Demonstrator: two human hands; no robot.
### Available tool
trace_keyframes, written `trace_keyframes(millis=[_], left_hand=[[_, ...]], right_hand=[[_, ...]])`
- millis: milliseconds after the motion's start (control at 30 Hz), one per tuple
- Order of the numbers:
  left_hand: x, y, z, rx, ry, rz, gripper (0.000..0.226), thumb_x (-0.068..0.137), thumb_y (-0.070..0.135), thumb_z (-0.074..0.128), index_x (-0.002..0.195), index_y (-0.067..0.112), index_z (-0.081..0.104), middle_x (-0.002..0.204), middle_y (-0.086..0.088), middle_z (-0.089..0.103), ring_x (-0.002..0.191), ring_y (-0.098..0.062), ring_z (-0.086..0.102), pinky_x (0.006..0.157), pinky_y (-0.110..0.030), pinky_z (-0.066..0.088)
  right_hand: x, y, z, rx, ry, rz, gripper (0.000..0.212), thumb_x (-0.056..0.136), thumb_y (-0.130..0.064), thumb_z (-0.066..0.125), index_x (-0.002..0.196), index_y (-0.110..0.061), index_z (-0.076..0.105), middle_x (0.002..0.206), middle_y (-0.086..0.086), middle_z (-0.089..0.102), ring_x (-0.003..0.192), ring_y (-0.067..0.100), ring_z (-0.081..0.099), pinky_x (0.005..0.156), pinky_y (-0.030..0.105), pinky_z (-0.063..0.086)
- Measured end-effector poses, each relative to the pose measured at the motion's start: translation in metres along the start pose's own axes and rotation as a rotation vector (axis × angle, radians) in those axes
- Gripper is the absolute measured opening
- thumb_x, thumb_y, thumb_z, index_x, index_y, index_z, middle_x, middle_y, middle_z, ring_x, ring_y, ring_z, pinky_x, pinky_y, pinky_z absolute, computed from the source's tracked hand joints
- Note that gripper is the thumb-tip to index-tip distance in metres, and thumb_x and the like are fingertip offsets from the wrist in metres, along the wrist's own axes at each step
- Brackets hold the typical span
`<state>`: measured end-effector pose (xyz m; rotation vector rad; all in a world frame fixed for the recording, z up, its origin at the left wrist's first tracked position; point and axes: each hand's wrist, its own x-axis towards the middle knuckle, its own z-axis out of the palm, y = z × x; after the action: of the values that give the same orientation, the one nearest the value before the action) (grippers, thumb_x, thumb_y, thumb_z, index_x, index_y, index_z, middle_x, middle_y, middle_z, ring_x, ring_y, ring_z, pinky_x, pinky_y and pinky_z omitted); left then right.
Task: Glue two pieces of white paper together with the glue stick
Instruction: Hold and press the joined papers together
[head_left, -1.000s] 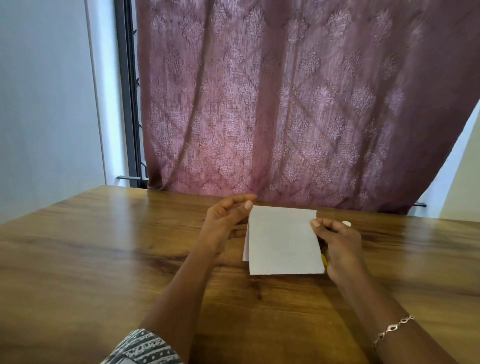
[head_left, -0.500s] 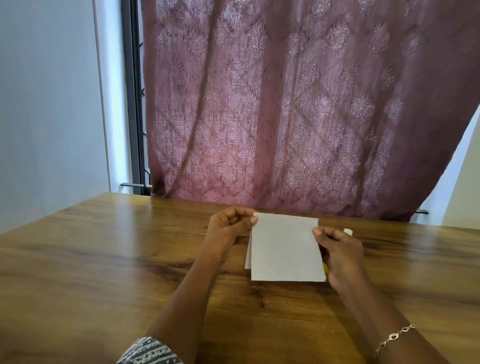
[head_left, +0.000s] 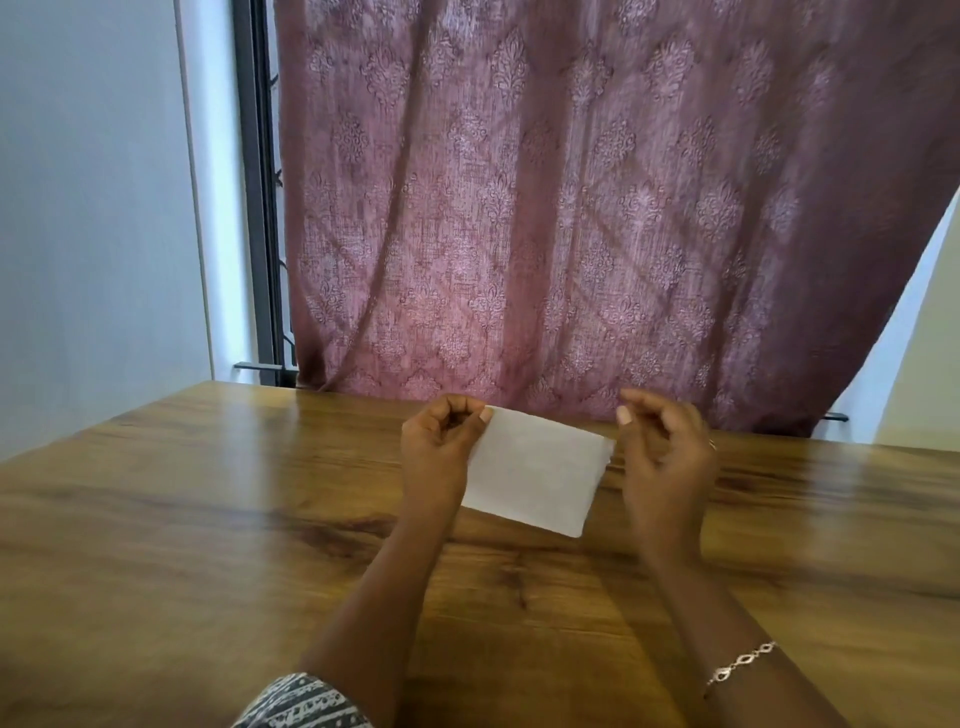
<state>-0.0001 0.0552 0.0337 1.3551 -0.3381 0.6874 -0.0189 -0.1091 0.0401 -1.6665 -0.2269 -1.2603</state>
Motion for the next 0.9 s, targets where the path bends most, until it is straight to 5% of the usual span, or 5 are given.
trace_keyframes(millis=[200,500,900], left_hand=[[-0.004,-0.001,0.002,0.03,-0.006,0.054,0.015,0.08,0.001,0.064,0.071,0.013,0.062,0.067,0.0,0.061,0.058,0.002,0.055,0.057,-0.011,0.044],[-0.005,0.002,0.005,0.036,-0.103,0.131,0.022,0.08,-0.001,0.063,0.071,0.019,0.063,0.064,0.012,0.067,0.067,0.002,0.059,0.067,-0.01,0.047],[-0.007,0.003,0.004,0.005,-0.141,0.114,0.018,0.081,-0.004,0.059,0.074,0.013,0.061,0.071,0.0,0.061,0.067,-0.003,0.057,0.066,-0.014,0.047]], right_hand=[[-0.014,-0.019,0.036,-0.201,-0.311,-0.266,0.019,0.079,-0.019,0.057,0.089,-0.009,0.07,0.089,0.007,0.067,0.086,0.022,0.058,0.077,0.027,0.041],[-0.015,-0.019,0.042,-0.171,-0.29,-0.274,0.022,0.08,-0.022,0.047,0.075,-0.01,0.065,0.077,0.006,0.064,0.077,0.008,0.045,0.066,0.019,0.029],[-0.013,-0.017,0.04,-0.187,-0.348,-0.286,0.015,0.078,-0.018,0.055,0.074,-0.008,0.065,0.076,0.007,0.065,0.077,0.008,0.046,0.066,0.025,0.035]])
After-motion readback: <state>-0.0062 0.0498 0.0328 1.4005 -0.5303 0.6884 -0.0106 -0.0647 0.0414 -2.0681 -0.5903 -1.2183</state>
